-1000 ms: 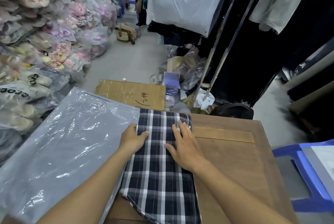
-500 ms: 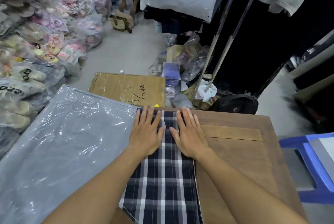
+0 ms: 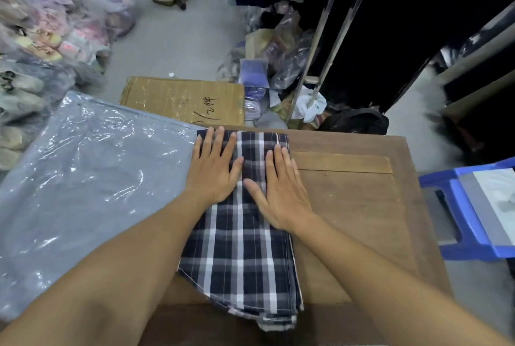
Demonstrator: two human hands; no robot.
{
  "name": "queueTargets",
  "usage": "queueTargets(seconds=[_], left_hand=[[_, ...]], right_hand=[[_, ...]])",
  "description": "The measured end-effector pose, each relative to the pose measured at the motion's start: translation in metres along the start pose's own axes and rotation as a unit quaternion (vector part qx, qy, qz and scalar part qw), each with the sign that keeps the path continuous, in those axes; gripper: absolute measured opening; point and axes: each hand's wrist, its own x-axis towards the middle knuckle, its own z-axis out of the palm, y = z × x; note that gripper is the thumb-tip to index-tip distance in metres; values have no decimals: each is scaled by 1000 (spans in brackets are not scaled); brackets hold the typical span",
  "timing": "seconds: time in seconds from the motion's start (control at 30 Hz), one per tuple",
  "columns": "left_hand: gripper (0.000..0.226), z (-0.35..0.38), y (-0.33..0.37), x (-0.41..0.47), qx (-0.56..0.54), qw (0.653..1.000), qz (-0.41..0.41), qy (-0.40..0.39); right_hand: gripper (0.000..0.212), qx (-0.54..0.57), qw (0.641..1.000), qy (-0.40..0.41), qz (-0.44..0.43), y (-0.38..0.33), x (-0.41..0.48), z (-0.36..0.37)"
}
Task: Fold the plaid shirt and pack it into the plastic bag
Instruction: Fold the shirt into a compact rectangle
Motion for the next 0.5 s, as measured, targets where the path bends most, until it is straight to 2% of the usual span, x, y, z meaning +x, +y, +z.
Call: queueTargets(seconds=[0.17, 0.37, 0.5], left_hand=[[65, 1, -1, 1, 2, 1000, -2, 7], [64, -1, 0, 1, -3, 1000, 0, -5], [64, -9, 1, 4, -18, 999, -14, -31]], right_hand=[[95, 6, 998, -42, 45, -16, -78, 20], [96, -25, 999, 6, 19, -11, -84, 43], [86, 32, 999, 15, 13, -9, -85, 37]])
